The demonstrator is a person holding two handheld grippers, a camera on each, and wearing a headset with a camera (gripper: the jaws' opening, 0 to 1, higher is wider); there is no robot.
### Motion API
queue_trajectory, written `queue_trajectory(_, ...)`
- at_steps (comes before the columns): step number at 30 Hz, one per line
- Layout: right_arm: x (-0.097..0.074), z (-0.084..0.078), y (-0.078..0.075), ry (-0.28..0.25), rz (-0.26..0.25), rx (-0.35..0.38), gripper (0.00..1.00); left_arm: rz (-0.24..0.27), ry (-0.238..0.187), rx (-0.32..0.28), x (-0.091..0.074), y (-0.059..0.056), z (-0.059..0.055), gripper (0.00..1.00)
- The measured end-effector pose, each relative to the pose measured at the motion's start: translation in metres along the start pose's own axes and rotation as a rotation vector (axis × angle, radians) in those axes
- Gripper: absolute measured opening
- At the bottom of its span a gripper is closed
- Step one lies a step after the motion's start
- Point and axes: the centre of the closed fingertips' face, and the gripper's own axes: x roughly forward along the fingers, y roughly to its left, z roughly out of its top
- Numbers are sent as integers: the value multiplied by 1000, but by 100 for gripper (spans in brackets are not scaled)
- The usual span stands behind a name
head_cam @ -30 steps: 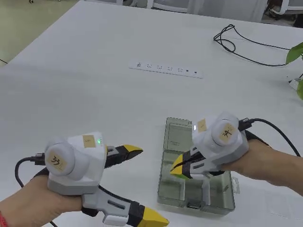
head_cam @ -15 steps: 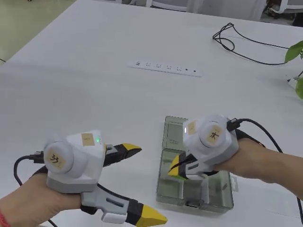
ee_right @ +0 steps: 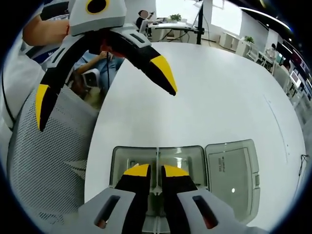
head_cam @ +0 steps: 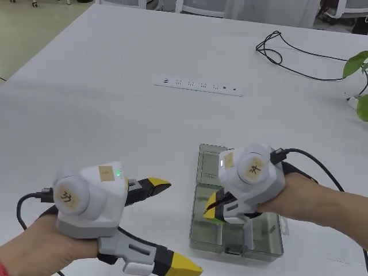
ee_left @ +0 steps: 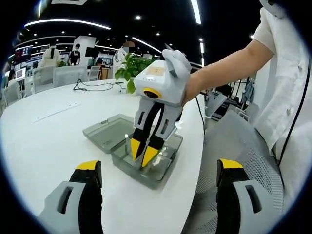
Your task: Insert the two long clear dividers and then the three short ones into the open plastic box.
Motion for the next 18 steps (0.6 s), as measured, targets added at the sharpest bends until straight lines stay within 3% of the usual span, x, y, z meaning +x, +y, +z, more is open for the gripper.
queue_trajectory(11, -29, 14, -5, -97, -36, 66, 15, -3, -2, 3, 1, -1, 2, 100)
queue_trajectory(18, -55, 16, -9, -164, -60, 119, 24, 3, -4, 4, 0, 0, 4, 100)
